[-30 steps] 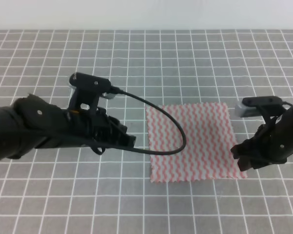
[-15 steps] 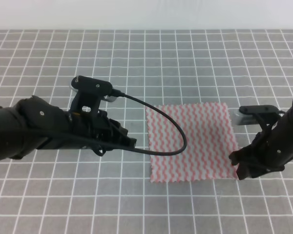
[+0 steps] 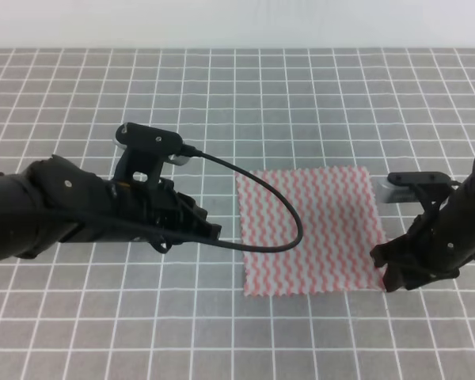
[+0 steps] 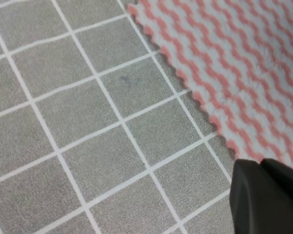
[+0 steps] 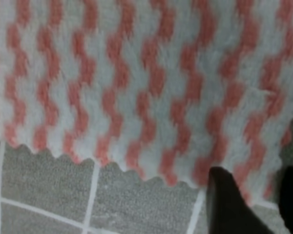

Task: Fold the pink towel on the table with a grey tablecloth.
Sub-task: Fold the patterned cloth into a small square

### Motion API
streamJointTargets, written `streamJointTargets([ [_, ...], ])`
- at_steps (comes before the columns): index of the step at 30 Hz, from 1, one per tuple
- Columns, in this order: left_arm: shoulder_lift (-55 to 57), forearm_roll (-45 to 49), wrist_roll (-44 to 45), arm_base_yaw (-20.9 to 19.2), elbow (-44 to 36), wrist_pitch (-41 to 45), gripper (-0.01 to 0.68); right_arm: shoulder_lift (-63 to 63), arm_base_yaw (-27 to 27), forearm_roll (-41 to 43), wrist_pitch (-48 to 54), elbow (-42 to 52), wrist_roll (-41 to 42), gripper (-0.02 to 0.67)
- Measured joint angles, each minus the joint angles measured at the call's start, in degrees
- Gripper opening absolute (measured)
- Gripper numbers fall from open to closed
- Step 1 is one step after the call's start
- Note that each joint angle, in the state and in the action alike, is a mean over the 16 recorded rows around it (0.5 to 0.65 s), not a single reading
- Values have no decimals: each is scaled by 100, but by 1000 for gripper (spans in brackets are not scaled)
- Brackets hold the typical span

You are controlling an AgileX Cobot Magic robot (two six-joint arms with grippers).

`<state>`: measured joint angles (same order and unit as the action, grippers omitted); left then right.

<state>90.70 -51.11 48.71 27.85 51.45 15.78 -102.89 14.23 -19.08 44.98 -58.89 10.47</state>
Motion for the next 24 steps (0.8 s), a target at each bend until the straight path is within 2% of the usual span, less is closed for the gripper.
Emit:
streamJointTargets([
  [12, -7, -1, 10, 0, -3, 23, 0, 39, 0, -23, -11, -12, 0, 18],
  [24, -15, -1, 144, 0, -3, 50, 0, 224, 0, -75, 79, -183, 2, -15],
])
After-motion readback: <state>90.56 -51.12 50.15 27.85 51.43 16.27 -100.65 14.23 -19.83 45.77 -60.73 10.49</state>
